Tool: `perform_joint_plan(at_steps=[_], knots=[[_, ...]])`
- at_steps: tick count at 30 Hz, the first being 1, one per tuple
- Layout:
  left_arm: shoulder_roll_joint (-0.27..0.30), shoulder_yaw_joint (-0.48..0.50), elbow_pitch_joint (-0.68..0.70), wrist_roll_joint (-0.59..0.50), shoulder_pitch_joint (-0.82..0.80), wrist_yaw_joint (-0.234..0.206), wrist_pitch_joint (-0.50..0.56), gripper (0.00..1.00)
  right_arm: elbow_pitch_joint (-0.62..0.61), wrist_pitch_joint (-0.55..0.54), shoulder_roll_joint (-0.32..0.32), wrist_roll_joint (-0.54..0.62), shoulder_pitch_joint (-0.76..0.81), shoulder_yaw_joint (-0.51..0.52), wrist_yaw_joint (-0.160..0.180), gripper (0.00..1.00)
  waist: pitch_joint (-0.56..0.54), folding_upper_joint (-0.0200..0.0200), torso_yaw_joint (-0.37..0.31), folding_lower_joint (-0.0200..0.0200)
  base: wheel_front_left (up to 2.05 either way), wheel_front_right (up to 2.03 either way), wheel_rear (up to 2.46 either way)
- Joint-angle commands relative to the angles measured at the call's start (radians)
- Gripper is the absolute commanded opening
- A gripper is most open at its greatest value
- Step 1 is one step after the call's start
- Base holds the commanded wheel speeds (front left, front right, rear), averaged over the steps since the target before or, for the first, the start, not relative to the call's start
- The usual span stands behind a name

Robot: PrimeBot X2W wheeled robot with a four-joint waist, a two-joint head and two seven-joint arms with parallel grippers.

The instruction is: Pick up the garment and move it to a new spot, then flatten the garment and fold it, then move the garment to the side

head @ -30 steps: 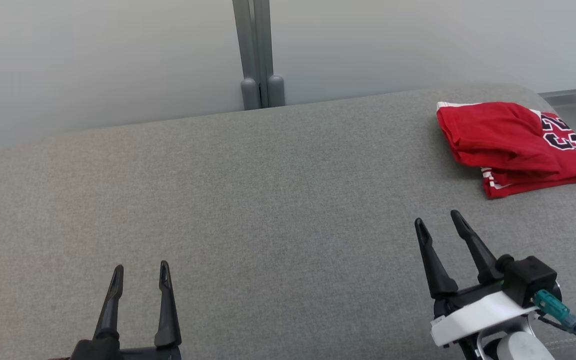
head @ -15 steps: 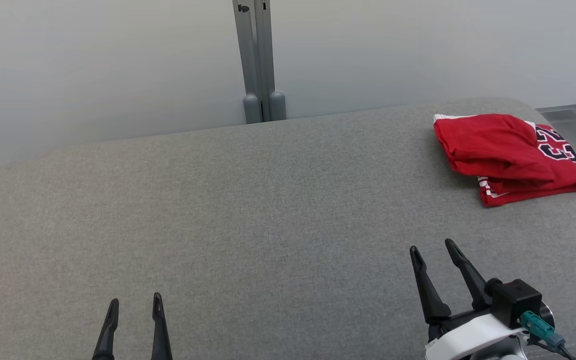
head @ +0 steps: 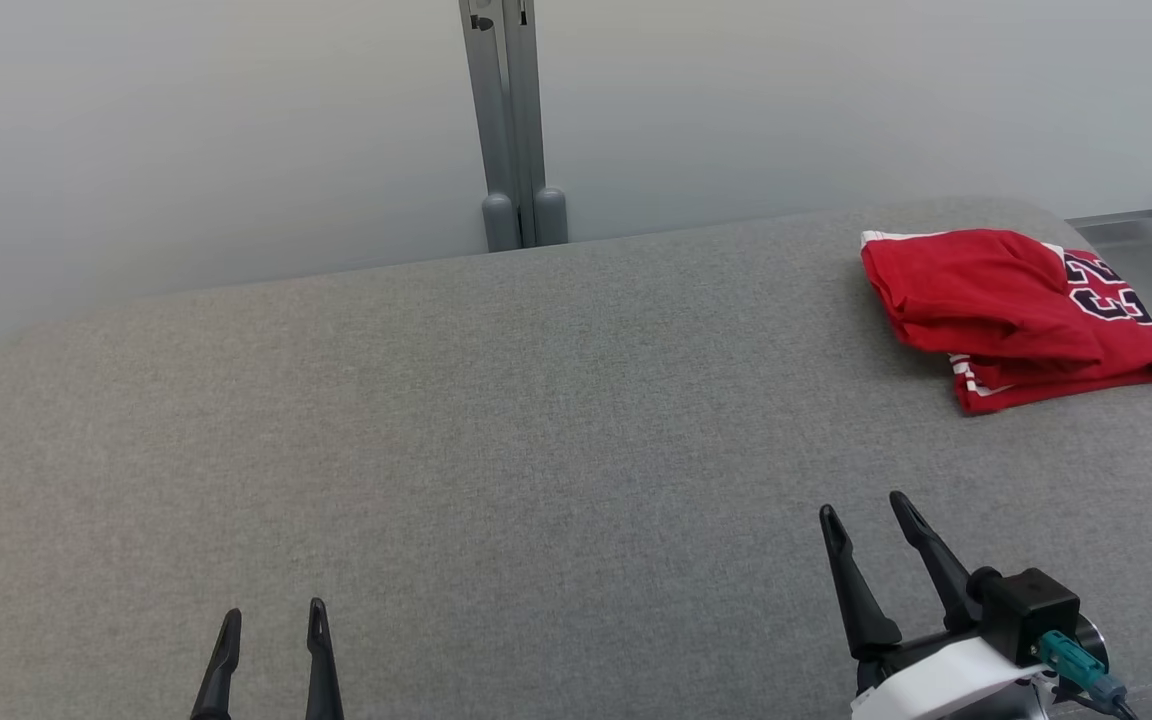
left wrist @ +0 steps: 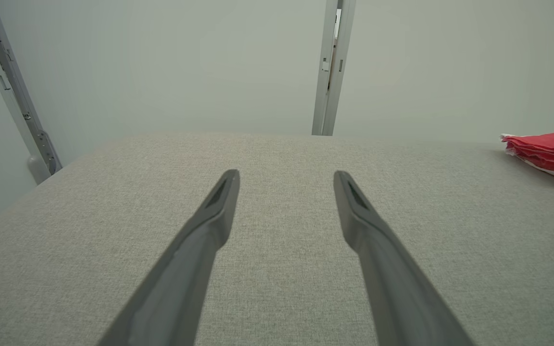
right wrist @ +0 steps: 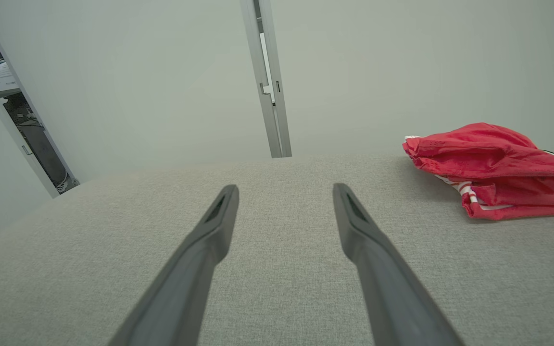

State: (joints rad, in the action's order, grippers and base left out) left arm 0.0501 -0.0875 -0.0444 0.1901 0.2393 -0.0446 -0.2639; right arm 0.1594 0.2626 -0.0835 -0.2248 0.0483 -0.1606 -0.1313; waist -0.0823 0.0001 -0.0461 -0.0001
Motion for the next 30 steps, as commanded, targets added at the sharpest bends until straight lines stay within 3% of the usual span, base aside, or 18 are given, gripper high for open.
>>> perform_joint_plan(at_steps=[1,9,10,14,30], knots=[[0.001,0.004,-0.004,-0.006,0.001,0.002,0.000,1.00,0.002,0.002,0.000,0.008,0.010,0.003,0.001,1.00,-0.001,-0.0001,0.000,0.0001,0.00,0.00,0.00],[0.001,0.010,-0.009,-0.028,0.000,-0.002,0.000,1.00,0.007,0.002,0.003,-0.003,0.016,0.003,0.001,1.00,-0.007,-0.0001,0.003,0.0001,0.00,0.00,0.00],[0.000,0.008,-0.009,-0.025,0.000,-0.004,0.000,0.00,0.005,0.000,0.002,-0.005,0.008,0.002,0.000,0.00,-0.007,-0.0001,0.004,0.0001,0.00,0.00,0.00],[-0.001,0.004,-0.039,-0.008,0.000,-0.002,0.002,0.00,0.031,-0.003,0.004,-0.019,0.018,0.001,0.000,0.00,-0.007,-0.0001,0.004,0.0001,0.00,0.00,0.00],[0.013,0.030,-0.073,0.309,-0.076,0.035,0.068,0.00,0.041,-0.069,-0.003,-0.322,-0.021,0.043,0.000,0.00,0.005,-0.0001,0.009,0.0001,0.00,0.00,0.00]])
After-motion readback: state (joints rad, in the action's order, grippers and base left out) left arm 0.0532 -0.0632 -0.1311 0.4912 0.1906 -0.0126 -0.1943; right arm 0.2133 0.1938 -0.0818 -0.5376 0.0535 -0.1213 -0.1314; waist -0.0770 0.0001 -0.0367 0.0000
